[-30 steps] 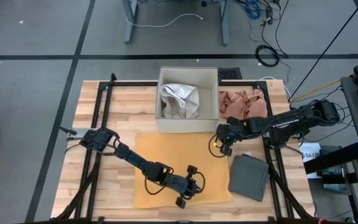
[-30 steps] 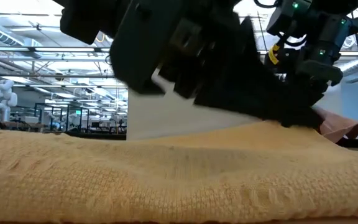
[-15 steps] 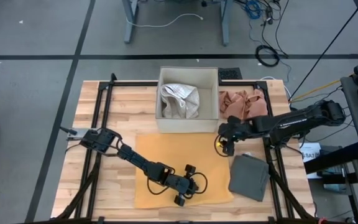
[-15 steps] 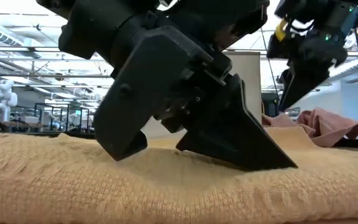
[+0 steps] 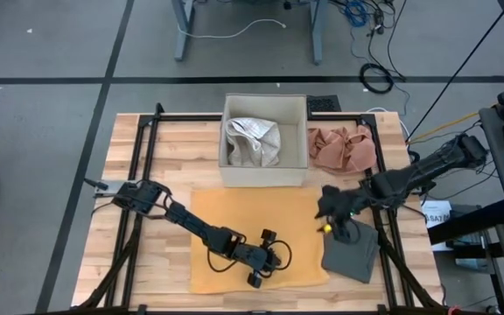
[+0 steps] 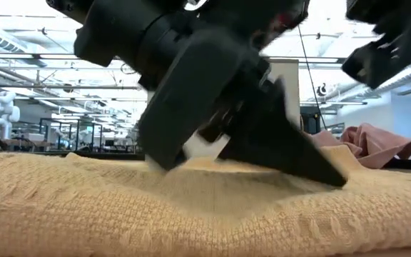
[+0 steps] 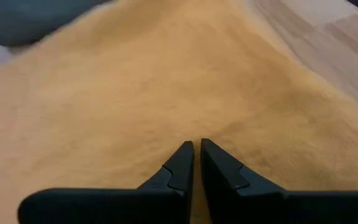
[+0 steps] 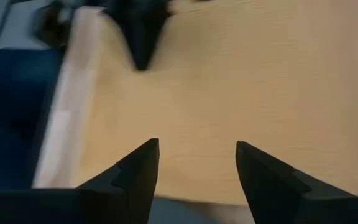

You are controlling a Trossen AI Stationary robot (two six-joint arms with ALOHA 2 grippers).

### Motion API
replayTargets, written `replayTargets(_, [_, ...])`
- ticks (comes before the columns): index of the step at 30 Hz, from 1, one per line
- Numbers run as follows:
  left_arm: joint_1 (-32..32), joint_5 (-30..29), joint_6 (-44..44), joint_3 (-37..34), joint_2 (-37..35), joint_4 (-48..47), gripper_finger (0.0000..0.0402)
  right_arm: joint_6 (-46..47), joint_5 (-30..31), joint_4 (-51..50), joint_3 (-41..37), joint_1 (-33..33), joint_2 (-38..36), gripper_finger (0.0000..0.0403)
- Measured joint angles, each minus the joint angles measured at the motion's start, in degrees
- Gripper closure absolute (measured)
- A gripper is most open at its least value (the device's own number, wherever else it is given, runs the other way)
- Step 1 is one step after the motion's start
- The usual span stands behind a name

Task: Fold towel
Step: Fold the yellow towel

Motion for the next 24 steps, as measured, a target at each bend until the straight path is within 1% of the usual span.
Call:
replayTargets(4, [0.0,-0.1,1.5,0.1,-0.3,3.2,0.0365,3.3,0.0,2.9,0.0,7.9,1.1,0.0204])
replayTargets(7, [-0.4,0.4,2.3,0.9,-0.3,3.3,0.0365,6.0,1.8,6.4,0.0,13.8,2.9,0.0204])
replayTargets(10, [-0.5,4.0,2.8,2.1,-0.3,3.7,0.0365,7.6,4.9,10.5,0.0,19.2,6.3,0.0204])
replayTargets(12, [-0.5,7.2,2.6,2.9,-0.3,5.1,0.0365,8.0,5.5,13.4,0.0,21.6,9.1,0.0204])
replayTargets(14, [-0.6,8.2,2.5,3.5,-0.3,6.3,0.0365,8.6,6.1,15.7,0.0,23.4,12.2,0.0204])
replayTargets(17, [-0.9,7.3,2.2,3.6,-0.4,5.1,0.0365,9.1,8.3,19.4,0.0,24.8,16.8,0.0204])
replayTargets(20, [-0.9,6.7,-0.4,3.6,-0.4,0.4,0.0365,9.9,8.5,22.0,0.0,25.1,21.2,0.0204])
replayTargets(24, [-1.0,6.5,-5.2,3.5,-0.4,-9.5,0.0365,13.6,8.2,22.5,0.0,25.1,26.8,0.0204])
